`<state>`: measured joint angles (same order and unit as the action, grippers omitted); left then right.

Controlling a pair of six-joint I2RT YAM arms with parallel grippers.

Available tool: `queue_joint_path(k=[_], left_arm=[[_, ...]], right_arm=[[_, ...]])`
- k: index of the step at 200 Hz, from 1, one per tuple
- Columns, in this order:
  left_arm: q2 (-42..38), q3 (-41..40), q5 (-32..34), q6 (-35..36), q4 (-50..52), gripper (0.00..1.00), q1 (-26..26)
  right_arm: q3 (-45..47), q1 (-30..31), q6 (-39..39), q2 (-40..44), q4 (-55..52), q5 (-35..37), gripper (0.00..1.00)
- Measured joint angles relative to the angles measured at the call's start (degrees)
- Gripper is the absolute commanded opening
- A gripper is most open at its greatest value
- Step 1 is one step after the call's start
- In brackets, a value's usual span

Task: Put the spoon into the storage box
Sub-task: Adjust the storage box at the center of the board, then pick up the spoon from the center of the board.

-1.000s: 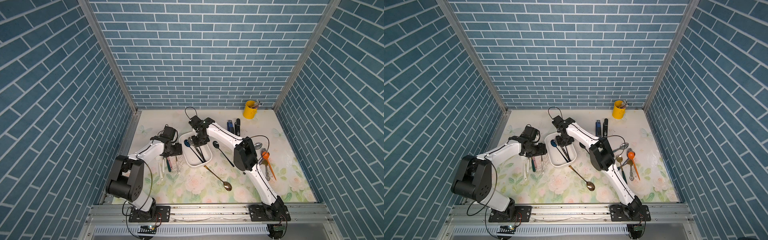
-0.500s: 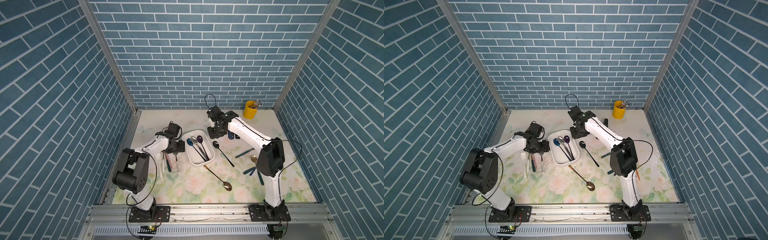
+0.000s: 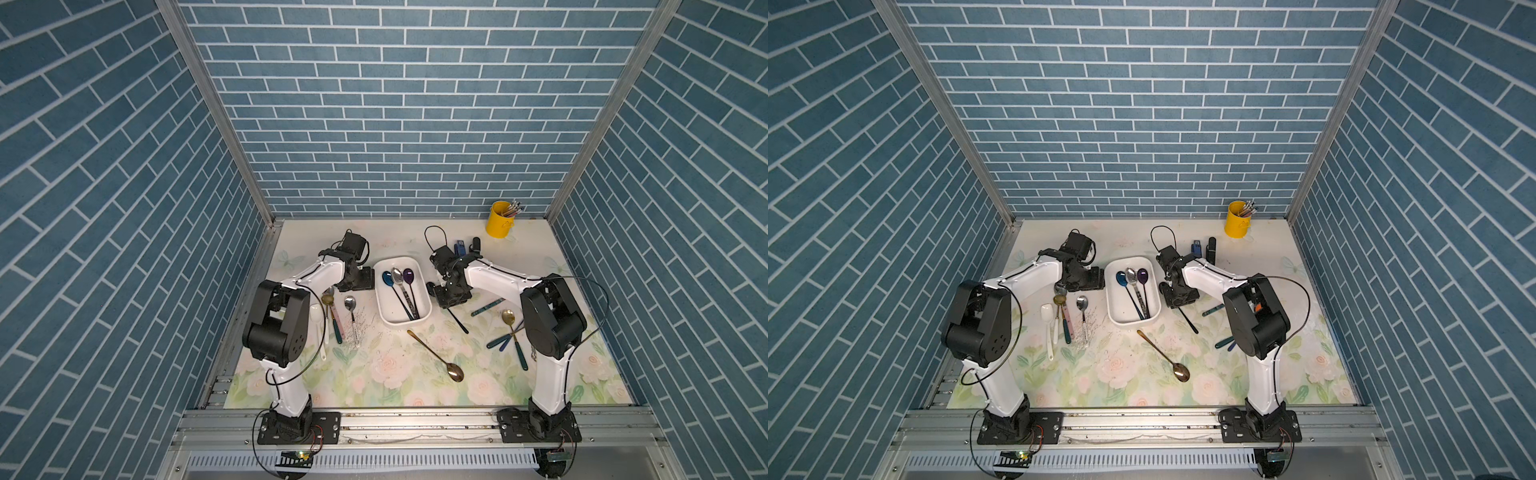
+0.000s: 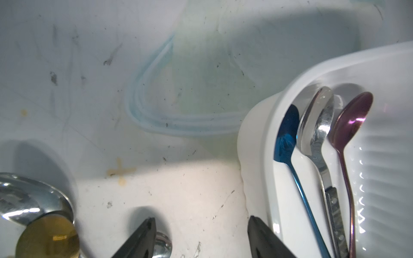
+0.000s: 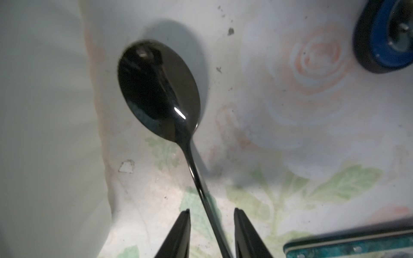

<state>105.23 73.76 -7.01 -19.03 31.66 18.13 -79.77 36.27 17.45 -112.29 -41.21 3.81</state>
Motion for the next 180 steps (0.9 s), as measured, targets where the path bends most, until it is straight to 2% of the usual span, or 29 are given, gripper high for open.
queue_joint_path(k=[84, 100, 113, 133, 180], left_arm=[[-8.7, -2.2, -3.1, 0.4, -0.6, 0.74, -0.4], [-10.3, -2.2, -3.2, 0.7, -0.6, 0.74, -0.7], [-11.0, -2.2, -3.1, 0.9, -0.6, 0.75, -1.1], [-11.1, -2.0, -3.2, 1.2, -0.5, 0.74, -1.8], [-11.1, -2.0, -3.2, 1.5, -0.2, 0.75, -2.9]], right_arm=[[4.5, 0.0, -3.0, 0.0, 9.3, 1.5, 0.31], [4.9, 0.0, -3.6, 0.0, 10.6, 1.0, 0.27], [4.9, 0.0, -4.2, -0.1, 11.4, 0.4, 0.18], [4.9, 0.0, -4.9, -0.3, 12.3, -0.3, 0.12], [4.9, 0.1, -6.0, -0.4, 12.5, -0.7, 0.03]])
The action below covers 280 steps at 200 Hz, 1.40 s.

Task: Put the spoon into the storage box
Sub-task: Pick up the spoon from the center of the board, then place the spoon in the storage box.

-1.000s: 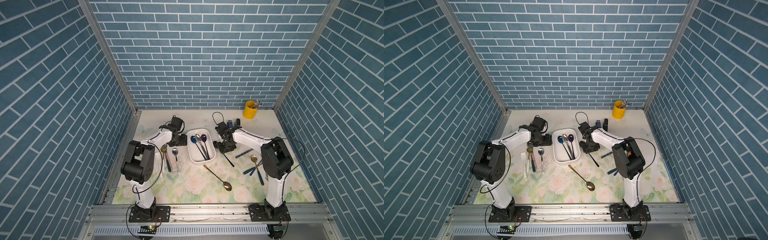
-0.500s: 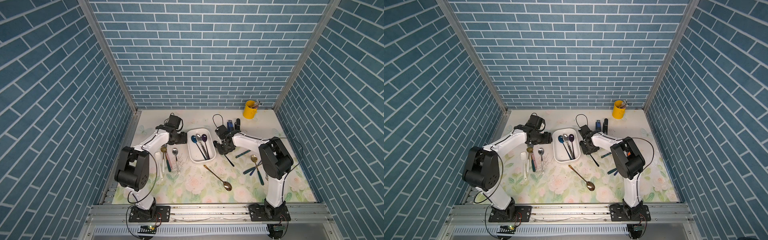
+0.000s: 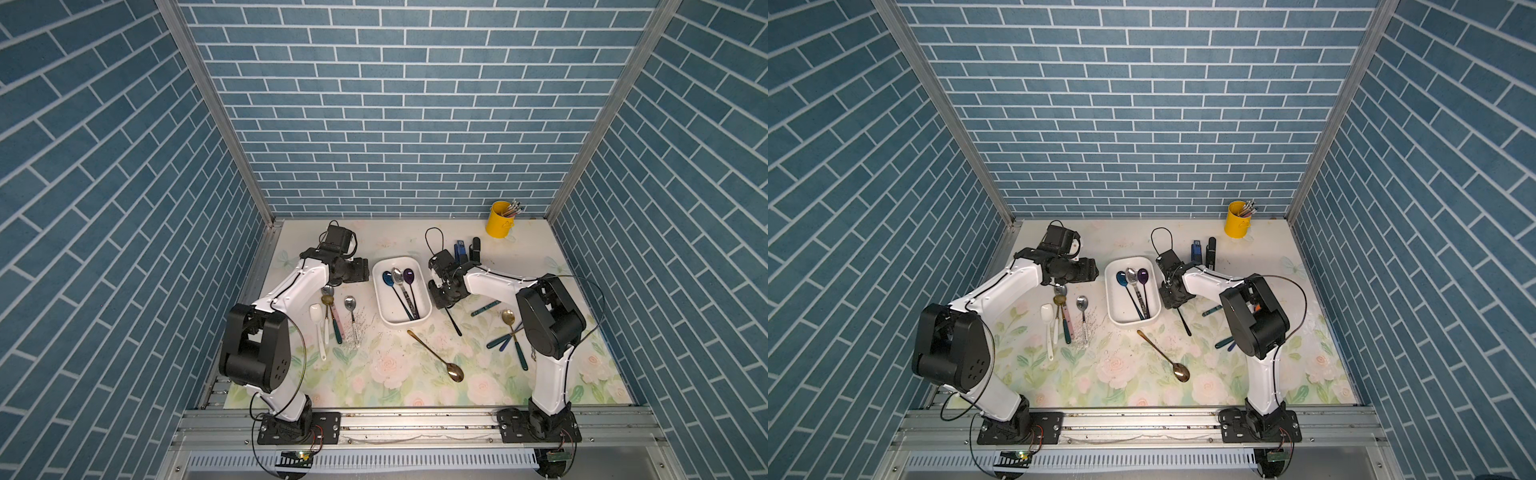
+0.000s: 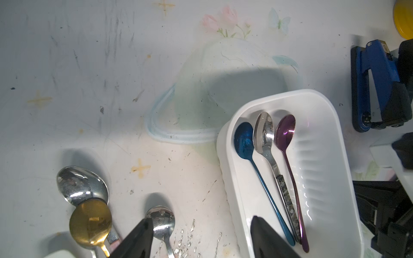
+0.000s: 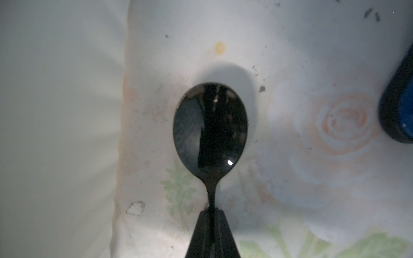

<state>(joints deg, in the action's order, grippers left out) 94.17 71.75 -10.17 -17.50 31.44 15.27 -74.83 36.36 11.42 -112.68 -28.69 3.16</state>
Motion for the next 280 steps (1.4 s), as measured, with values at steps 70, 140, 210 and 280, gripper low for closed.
queue_joint_path(k=[70, 140, 210, 280], left_arm=[[-0.2, -1.6, -2.8, -1.4, -1.8, 0.74, -2.1], [-1.6, -7.5, -9.7, -6.0, -6.4, 0.74, -9.5], [-3.0, -15.4, -13.3, -8.9, -9.9, 0.74, -11.6], [-3.5, -17.3, -13.5, -8.7, -10.0, 0.74, -11.6]], right_arm=[[-4.5, -1.1, -1.0, -0.4, -6.1, 1.5, 0.01], [-24.2, -1.6, 2.2, -0.5, -19.0, 0.7, 0.02], [-40.1, 4.7, 7.5, -11.4, -22.8, -4.0, 0.01], [-46.0, 5.9, 11.3, -20.4, -23.7, -8.3, 0.01]])
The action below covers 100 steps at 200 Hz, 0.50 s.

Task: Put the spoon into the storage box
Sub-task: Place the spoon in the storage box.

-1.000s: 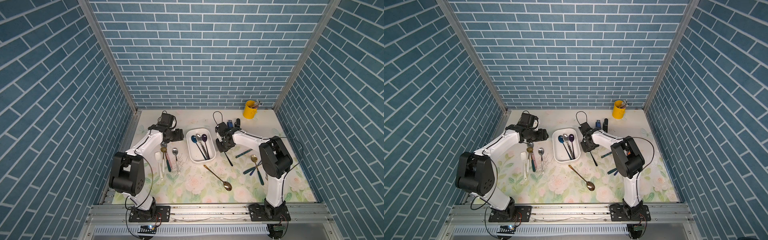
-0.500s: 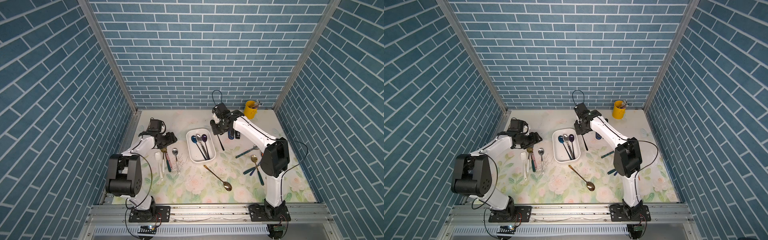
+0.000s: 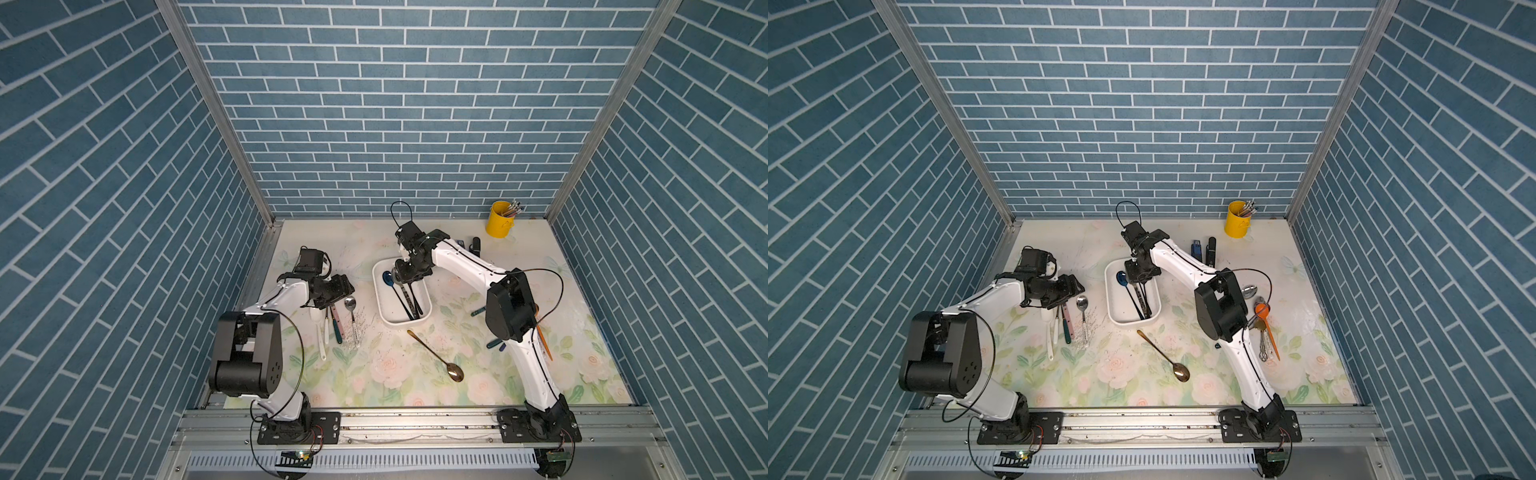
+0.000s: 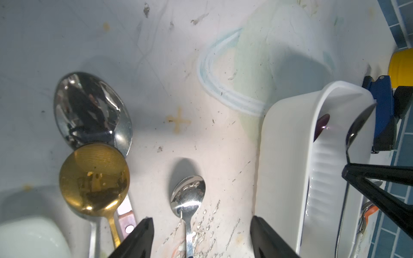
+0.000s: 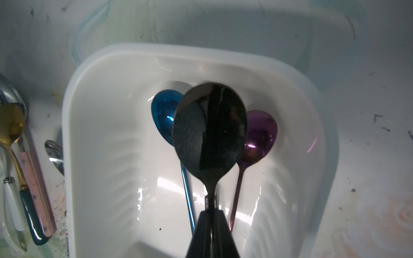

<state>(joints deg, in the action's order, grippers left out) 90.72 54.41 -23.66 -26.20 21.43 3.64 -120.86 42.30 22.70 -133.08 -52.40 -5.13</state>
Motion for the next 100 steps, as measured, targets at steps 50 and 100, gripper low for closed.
queue_joint_path(k=[50, 100], left_arm=[[0.0, 0.0, 0.0, 0.2, 0.0, 0.74, 0.0], [0.0, 0.0, 0.0, 0.5, 0.1, 0.74, 0.0]], right_arm=[[-1.4, -0.4, 1.1, -3.9, 0.0, -1.2, 0.01], [-1.4, -0.6, 1.6, -5.9, -0.8, -1.4, 0.06]])
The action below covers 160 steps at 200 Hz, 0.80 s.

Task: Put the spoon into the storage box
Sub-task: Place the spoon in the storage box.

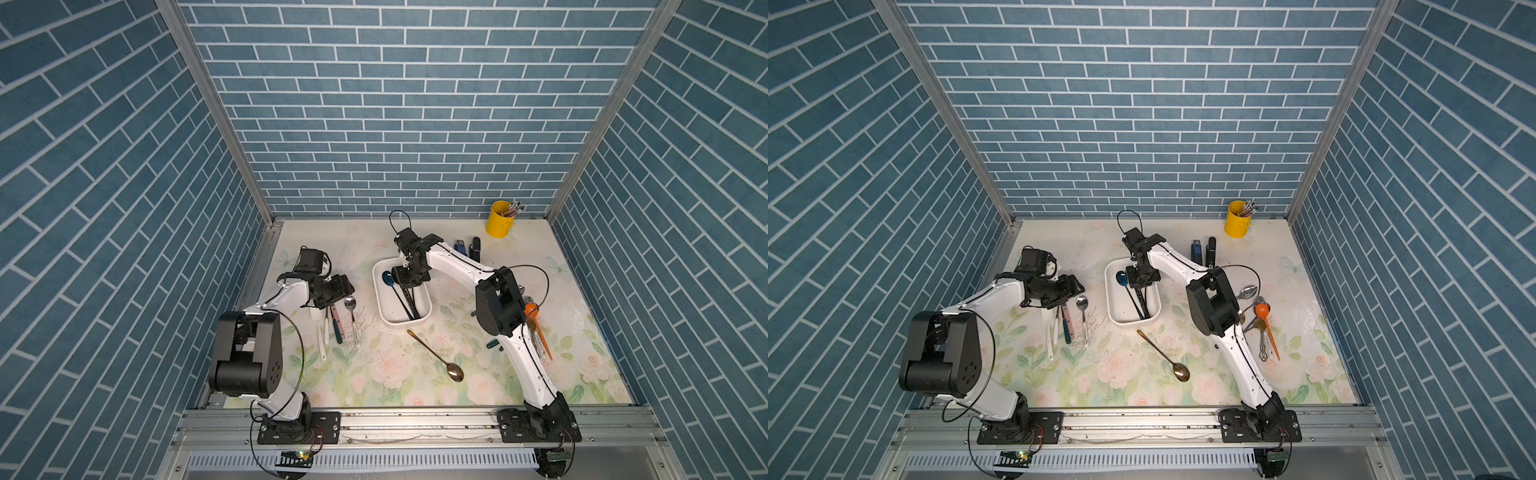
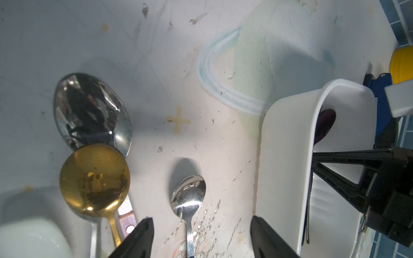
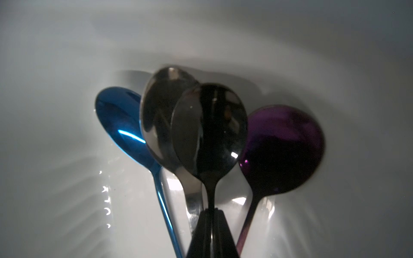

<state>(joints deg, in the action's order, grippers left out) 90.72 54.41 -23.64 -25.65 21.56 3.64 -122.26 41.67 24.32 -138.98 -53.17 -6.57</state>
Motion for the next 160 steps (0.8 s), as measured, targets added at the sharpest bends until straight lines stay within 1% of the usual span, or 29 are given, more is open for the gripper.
queue_joint_path(k=[13, 43, 61, 88, 109, 129, 160], left_arm=[[0.0, 0.0, 0.0, 0.0, 0.0, 0.73, 0.0], [-0.5, 0.0, 0.0, 0.6, 0.2, 0.74, 0.0], [-1.3, 0.0, -0.1, 1.2, 0.4, 0.74, 0.3], [-2.8, 0.0, -0.2, 2.4, 0.4, 0.74, 1.2], [-3.7, 0.5, 0.2, 3.5, 0.5, 0.74, 2.8], [-4.0, 1.3, 0.6, 4.7, 0.5, 0.74, 5.4], [-4.1, 2.3, 1.8, 6.7, -0.1, 0.76, 9.7]], right_arm=[[0.0, 0.0, 0.3, 0.0, -0.2, 0.0, 0.09], [0.0, 0.0, 1.4, 0.0, -0.2, 0.3, 0.25], [0.0, -0.1, 1.9, 0.2, -0.3, 0.2, 0.32], [0.0, -0.1, 2.6, 2.1, -1.0, 0.3, 0.34], [0.0, -0.2, 2.9, 6.0, -2.3, 2.0, 0.35], [1.8, -0.6, 3.1, 11.9, -2.4, 4.1, 0.36], [9.4, -2.7, 4.3, 23.6, -2.0, 7.0, 0.37]])
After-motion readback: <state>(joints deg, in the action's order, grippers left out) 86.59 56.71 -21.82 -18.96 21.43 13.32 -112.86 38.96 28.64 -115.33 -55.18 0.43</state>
